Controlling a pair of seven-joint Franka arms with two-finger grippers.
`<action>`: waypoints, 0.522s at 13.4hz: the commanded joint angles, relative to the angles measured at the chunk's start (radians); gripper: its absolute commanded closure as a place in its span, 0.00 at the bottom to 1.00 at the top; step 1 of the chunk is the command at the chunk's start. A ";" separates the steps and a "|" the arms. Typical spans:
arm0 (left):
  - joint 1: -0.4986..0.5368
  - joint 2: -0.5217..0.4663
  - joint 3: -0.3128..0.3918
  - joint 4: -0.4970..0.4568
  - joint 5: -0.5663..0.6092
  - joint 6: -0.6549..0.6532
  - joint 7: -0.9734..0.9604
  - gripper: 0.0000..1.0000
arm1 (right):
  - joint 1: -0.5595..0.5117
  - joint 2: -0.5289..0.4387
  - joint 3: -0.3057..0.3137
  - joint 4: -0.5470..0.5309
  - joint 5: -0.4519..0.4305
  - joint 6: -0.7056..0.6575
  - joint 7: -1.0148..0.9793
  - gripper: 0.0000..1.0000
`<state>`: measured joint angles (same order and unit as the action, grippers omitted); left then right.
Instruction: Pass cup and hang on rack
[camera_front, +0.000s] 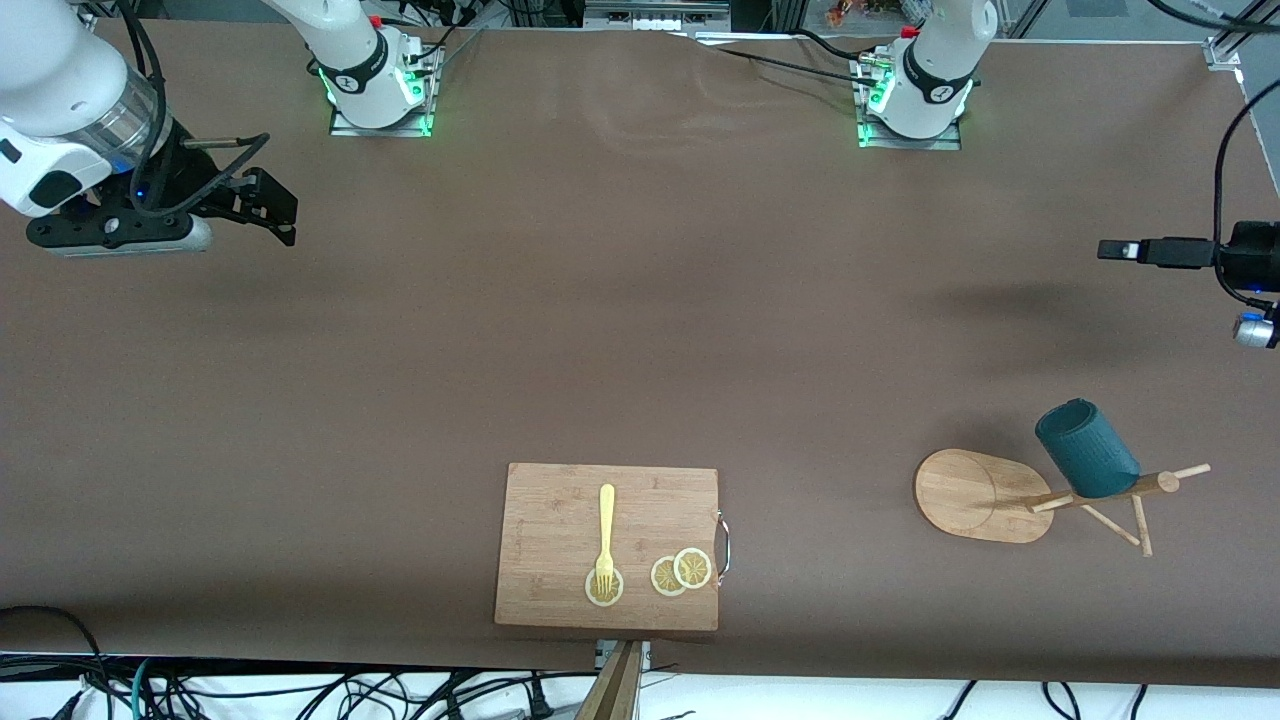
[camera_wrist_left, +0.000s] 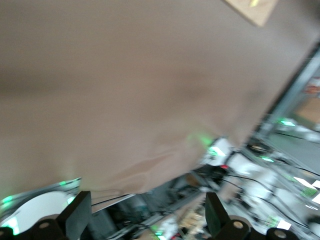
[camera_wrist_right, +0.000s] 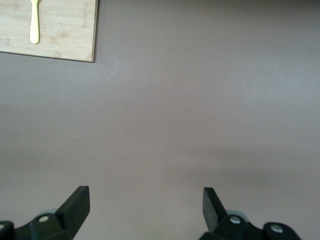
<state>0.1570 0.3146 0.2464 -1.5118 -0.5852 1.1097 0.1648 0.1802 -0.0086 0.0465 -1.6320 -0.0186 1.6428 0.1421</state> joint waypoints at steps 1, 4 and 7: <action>-0.111 -0.012 -0.016 0.085 0.138 0.021 -0.065 0.00 | 0.008 0.007 0.000 0.020 -0.011 -0.003 -0.009 0.00; -0.235 -0.054 -0.083 0.116 0.373 0.142 -0.105 0.00 | 0.007 0.015 -0.002 0.017 -0.003 -0.015 -0.009 0.00; -0.260 -0.092 -0.182 0.122 0.531 0.304 -0.105 0.00 | -0.002 0.027 -0.008 0.018 0.000 -0.012 -0.010 0.00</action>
<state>-0.0983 0.2587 0.0965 -1.3965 -0.1284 1.3516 0.0656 0.1840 0.0046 0.0408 -1.6323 -0.0185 1.6408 0.1421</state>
